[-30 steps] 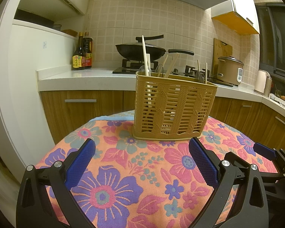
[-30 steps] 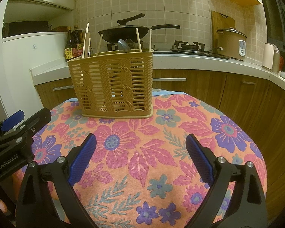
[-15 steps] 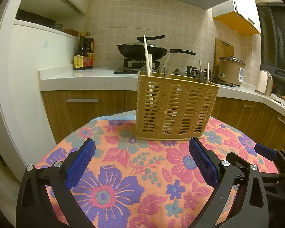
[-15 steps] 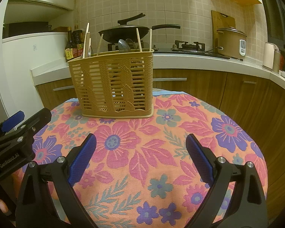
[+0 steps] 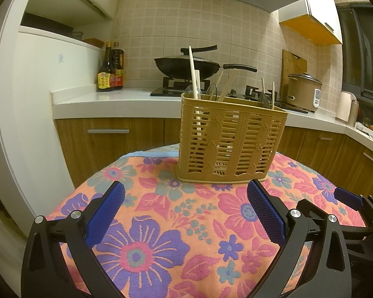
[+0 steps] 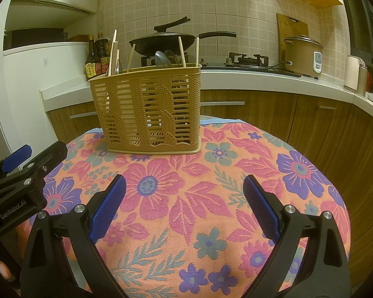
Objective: Organize utensils
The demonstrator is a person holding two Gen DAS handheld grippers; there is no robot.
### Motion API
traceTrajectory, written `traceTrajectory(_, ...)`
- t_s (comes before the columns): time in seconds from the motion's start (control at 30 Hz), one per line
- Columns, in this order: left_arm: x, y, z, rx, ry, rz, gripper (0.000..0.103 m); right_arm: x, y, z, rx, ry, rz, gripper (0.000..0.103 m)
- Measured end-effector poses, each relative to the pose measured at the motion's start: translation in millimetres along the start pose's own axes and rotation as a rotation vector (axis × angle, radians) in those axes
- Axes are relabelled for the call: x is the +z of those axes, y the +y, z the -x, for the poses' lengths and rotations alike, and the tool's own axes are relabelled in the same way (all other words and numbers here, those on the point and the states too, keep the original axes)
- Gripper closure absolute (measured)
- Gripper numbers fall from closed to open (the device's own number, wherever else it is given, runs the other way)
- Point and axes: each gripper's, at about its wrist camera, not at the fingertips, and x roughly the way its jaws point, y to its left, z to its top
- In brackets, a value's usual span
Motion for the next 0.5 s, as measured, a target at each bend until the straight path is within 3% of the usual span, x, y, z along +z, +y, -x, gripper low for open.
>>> traceTrajectory(0.5,0.6,-0.2,7.6,0.017,-0.024,-0.004,0.008,-0.7,-0.2,-0.5,0.002,-0.003,-0.001,0.013)
